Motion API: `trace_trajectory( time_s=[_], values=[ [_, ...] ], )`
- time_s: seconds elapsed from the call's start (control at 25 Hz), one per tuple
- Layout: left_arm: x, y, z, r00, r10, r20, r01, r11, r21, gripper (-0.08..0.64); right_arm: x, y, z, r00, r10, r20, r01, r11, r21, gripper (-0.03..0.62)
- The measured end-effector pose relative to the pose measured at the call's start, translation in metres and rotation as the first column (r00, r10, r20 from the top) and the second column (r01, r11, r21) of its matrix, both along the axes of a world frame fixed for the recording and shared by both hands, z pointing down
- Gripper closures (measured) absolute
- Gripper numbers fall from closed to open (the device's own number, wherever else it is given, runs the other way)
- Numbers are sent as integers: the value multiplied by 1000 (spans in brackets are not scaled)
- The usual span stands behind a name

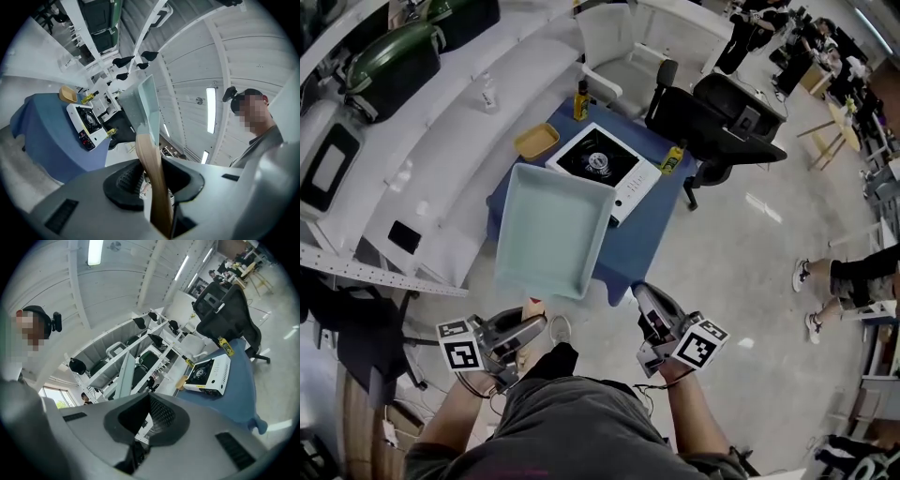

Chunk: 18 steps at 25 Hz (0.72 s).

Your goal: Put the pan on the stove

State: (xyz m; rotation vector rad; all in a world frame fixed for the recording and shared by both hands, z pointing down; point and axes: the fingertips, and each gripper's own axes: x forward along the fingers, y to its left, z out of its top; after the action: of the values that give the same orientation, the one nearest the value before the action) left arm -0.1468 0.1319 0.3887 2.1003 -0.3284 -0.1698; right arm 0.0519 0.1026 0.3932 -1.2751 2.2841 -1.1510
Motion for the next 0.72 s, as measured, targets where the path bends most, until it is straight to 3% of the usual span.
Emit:
trace_trajectory(
  time_s=[0.72],
  values=[
    [-18,-104,23,1000,21,17,-20,999,-40,446,-16,-97,10,1000,24,8,-24,999,-34,589]
  ],
)
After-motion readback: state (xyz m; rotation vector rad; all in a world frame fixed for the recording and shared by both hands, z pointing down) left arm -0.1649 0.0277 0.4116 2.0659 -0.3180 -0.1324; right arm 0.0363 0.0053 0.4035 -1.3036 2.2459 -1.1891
